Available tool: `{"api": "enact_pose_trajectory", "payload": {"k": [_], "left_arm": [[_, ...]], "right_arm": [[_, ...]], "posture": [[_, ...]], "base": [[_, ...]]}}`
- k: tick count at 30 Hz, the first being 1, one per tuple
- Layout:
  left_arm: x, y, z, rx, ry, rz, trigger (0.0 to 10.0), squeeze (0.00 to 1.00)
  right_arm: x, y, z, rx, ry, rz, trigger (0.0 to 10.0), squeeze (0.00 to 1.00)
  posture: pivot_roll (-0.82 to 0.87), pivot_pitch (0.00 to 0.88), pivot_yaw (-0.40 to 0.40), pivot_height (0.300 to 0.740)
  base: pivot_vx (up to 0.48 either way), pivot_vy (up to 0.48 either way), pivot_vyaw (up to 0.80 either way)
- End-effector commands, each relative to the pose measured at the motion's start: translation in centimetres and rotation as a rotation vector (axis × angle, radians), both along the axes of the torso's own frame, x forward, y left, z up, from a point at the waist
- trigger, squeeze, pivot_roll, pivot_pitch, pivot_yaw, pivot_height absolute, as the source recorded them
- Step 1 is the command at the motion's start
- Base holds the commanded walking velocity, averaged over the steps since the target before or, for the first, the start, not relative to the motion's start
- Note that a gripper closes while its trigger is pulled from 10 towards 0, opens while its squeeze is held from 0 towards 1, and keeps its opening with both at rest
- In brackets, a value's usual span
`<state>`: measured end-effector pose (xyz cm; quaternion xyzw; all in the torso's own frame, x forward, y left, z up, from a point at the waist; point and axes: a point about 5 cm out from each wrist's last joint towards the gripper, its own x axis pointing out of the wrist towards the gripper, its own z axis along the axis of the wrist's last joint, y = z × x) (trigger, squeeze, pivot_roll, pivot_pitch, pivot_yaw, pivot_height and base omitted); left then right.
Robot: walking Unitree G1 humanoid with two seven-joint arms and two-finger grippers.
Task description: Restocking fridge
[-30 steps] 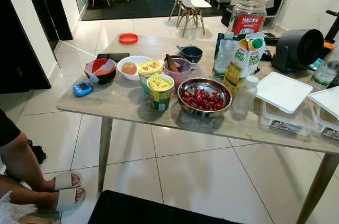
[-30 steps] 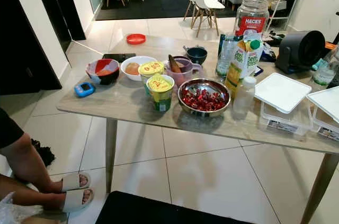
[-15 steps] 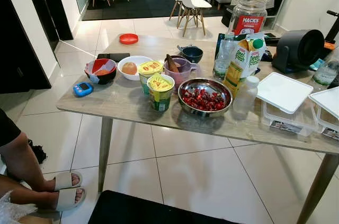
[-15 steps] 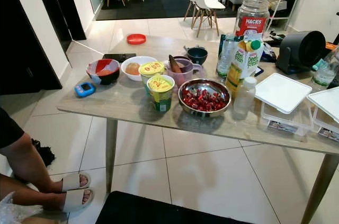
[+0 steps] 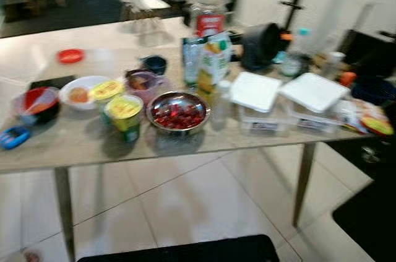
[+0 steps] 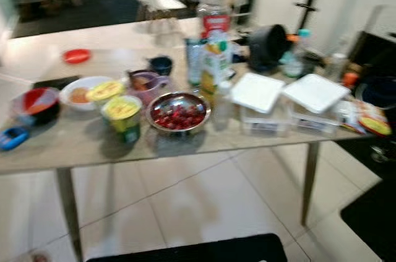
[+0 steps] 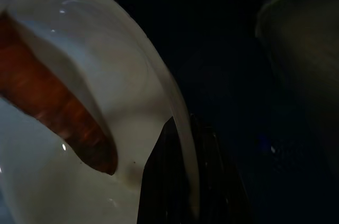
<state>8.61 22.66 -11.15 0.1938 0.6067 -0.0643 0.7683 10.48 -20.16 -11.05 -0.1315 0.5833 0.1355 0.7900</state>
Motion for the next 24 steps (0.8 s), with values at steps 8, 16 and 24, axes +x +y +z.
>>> {"api": "enact_pose_trajectory", "payload": {"k": [8,16,24], "left_arm": [[-0.74,-0.37,-0.23,-0.012,0.028,-0.005,10.0,0.00],[-1.22,0.02,-0.23,-0.009,0.038,-0.003,10.0,0.00],[-1.37,0.56,-0.14,-0.002,0.042,-0.001,10.0,0.00]], "right_arm": [[0.37,0.33,0.06,0.009,-0.012,0.006,10.0,0.00],[0.35,0.44,0.04,0.013,-0.011,0.004,10.0,0.00],[0.31,0.55,0.01,0.015,-0.009,0.001,10.0,0.00]], "posture": [[-0.03,0.007,-0.002,0.740],[-0.03,0.010,0.003,0.740],[-0.03,0.008,0.003,0.740]], "base": [[0.000,0.000,-0.80],[0.000,0.000,-0.80],[0.000,0.000,-0.80]]}}
